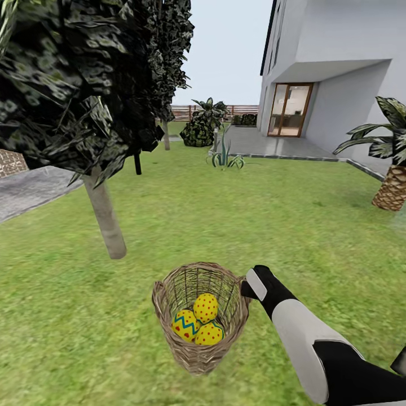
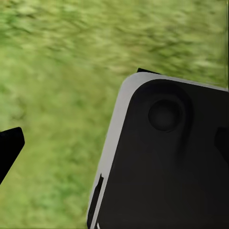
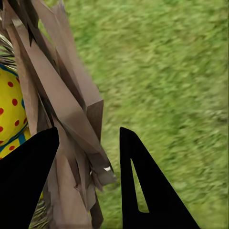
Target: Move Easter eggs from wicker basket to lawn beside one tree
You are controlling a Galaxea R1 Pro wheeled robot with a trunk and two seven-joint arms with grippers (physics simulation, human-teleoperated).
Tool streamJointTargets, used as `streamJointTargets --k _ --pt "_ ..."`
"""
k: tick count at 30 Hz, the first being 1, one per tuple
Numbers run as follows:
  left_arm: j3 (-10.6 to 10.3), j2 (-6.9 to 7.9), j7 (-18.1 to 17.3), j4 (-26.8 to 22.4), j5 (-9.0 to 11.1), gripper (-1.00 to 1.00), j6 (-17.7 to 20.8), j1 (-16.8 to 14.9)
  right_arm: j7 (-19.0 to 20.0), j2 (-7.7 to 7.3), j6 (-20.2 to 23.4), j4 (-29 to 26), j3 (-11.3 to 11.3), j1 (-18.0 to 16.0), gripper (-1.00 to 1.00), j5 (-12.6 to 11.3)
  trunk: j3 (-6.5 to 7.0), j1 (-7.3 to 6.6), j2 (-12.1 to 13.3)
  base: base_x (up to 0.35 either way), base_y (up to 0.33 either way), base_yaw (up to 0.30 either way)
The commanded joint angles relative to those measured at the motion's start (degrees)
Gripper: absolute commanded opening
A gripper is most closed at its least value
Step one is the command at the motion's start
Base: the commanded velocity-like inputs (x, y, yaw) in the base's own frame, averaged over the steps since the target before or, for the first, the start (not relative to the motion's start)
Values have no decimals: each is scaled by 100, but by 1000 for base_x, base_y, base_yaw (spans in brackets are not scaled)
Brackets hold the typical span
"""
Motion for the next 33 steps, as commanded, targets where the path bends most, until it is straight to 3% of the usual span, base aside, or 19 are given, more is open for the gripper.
streamJointTargets --k 1,33 --pt "6 0 -38 -7 52 100 -3 2 -50 5 -15 -11 -32 -3 -100 -97 -4 3 -2 328 -103 0" --pt "6 0 -38 1 52 100 -153 2 -50 5 -15 -11 -32 -2 -100 -97 -4 3 -2 328 -23 0"
